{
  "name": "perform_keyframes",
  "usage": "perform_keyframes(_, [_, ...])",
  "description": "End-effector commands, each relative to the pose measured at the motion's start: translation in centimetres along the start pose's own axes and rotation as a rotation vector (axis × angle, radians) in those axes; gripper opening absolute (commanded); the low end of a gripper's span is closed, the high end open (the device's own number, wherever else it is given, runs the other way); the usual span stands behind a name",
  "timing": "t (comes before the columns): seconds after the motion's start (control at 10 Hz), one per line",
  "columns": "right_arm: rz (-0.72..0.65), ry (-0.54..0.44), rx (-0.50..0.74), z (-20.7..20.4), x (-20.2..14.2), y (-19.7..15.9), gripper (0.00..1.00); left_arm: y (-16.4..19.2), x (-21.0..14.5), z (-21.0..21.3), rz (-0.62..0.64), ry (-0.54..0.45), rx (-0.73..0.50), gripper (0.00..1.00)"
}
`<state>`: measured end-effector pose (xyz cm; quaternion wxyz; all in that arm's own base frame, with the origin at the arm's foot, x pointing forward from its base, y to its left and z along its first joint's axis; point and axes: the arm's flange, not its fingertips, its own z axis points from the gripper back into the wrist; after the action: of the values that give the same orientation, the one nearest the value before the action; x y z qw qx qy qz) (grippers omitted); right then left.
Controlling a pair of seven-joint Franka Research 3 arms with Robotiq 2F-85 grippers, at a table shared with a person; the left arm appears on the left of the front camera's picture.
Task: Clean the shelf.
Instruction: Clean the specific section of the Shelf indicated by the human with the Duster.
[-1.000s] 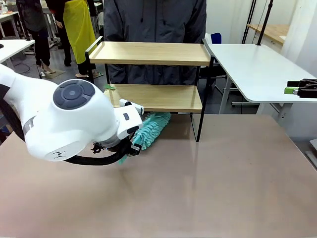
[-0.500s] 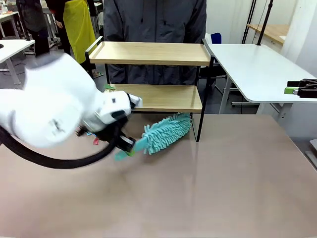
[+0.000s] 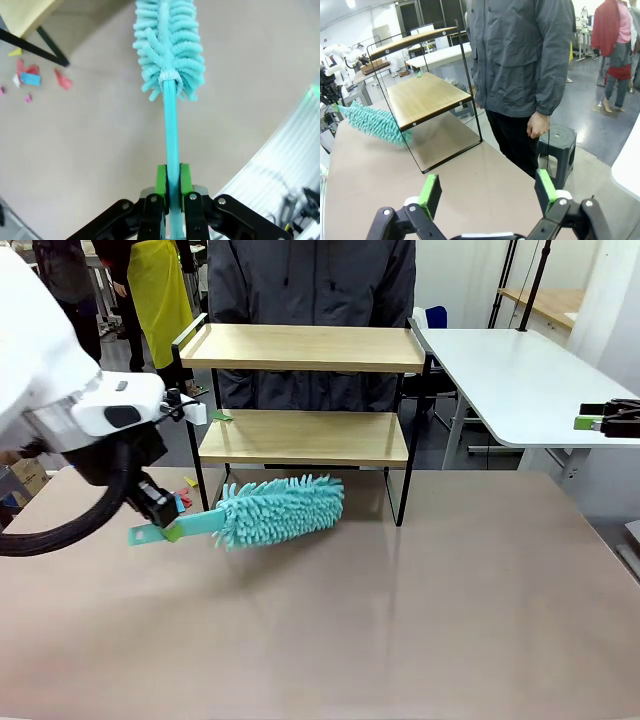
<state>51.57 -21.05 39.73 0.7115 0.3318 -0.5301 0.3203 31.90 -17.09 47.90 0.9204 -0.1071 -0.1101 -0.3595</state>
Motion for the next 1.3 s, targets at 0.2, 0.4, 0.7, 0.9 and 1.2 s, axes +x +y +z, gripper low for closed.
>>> perform_keyframes(0.2, [0.006, 0.000, 0.000, -0.1, 0.3, 0.0, 1.00, -0.7, -4.7, 7.6, -0.110, 0.148, -0.041, 0.13])
perform_keyframes(0.4, [0.006, 0.000, 0.000, -0.1, 0.3, 0.0, 1.00, -1.8, -4.3, 11.0, -0.226, 0.162, 0.034, 0.13])
perform_keyframes(0.7, [0.006, 0.000, 0.000, -0.1, 0.3, 0.0, 1.00, -3.3, -2.8, 14.4, -0.266, 0.205, 0.054, 0.13])
perform_keyframes(0.9, [0.006, 0.000, 0.000, -0.1, 0.3, 0.0, 1.00, -4.4, -2.1, 14.4, -0.235, 0.252, 0.201, 0.13])
perform_keyframes(1.2, [0.006, 0.000, 0.000, -0.1, 0.3, 0.0, 1.00, -4.0, -2.9, 14.5, -0.249, 0.194, 0.056, 0.13])
